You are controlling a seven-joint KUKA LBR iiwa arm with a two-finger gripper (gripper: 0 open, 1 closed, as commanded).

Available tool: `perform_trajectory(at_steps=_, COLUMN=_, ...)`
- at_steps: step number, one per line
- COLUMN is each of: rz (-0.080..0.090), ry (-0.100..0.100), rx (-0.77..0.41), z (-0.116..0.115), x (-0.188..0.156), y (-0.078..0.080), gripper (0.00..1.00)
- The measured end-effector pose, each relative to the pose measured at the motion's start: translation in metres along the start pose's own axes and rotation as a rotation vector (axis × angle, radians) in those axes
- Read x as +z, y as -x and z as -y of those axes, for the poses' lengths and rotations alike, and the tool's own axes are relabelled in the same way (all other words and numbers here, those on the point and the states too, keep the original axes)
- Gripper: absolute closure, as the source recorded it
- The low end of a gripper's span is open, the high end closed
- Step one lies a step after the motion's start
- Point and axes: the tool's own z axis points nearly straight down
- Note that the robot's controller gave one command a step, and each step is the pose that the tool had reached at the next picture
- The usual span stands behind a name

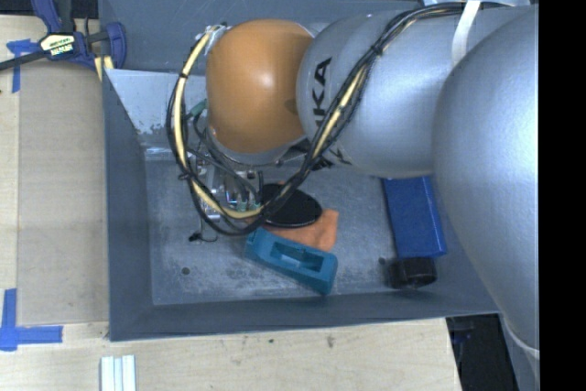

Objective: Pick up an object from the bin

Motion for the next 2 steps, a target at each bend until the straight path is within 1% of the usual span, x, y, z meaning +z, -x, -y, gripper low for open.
perform_trajectory(at_steps=1, rz=0.008, ry=0.002, rx=0.003, z=0.001, x=-0.005, y=0.002, gripper=0.0)
perform_trajectory(at_steps=2, rz=0.006, ry=0.001, rx=0.06, z=0.031, x=-0.006, y=0.005, gripper=0.0)
